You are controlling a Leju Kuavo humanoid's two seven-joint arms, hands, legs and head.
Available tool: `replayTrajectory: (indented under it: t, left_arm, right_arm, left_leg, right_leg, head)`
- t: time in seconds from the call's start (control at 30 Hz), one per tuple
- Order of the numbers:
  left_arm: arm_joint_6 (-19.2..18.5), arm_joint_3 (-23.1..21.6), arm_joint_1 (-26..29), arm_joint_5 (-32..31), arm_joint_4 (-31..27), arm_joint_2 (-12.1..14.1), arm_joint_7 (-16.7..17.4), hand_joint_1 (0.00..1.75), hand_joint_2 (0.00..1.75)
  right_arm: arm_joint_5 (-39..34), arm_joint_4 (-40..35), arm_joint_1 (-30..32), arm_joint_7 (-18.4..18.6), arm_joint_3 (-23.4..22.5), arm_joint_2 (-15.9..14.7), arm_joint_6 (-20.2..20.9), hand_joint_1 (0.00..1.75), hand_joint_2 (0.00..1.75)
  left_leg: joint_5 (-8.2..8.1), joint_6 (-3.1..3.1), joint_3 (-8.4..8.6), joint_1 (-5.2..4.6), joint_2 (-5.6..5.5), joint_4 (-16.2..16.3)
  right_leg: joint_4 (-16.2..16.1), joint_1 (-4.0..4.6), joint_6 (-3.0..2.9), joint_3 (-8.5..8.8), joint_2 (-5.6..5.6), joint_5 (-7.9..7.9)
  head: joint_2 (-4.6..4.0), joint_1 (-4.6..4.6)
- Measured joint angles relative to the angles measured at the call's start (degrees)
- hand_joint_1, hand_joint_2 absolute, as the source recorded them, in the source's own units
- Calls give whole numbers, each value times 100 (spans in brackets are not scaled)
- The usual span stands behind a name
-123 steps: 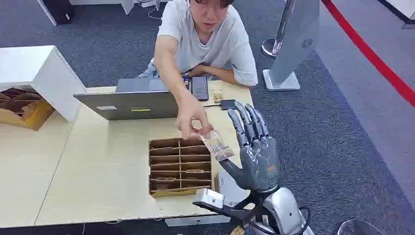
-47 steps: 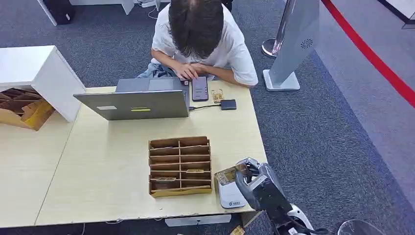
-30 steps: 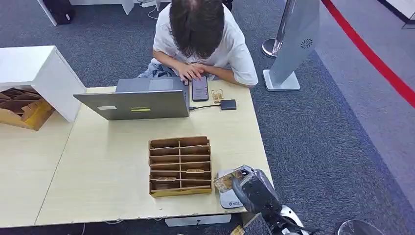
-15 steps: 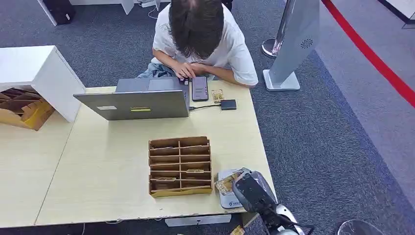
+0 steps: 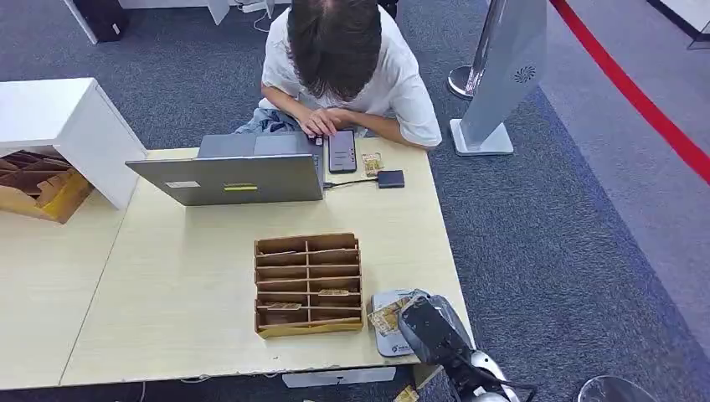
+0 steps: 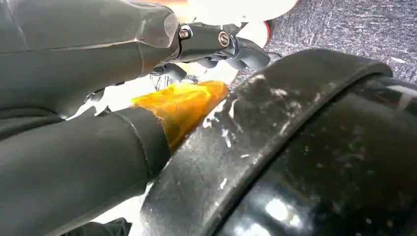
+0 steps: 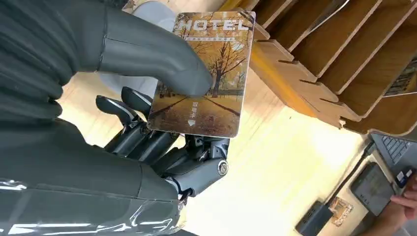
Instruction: Pass the card to the sensor for recognition and then transmit it.
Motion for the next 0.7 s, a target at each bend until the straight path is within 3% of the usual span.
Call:
replayTrajectory:
  t: [0.7]
  left_arm:
    - [-4,0,10,-11,0,0,0,0,0]
  right_arm:
    - [39,227,-97,15,0,55,15,175,175]
  left_leg:
    - [0,0,0,0,0,0]
  right_leg:
    - [0,0,0,0,0,0]
  head:
    - [0,0]
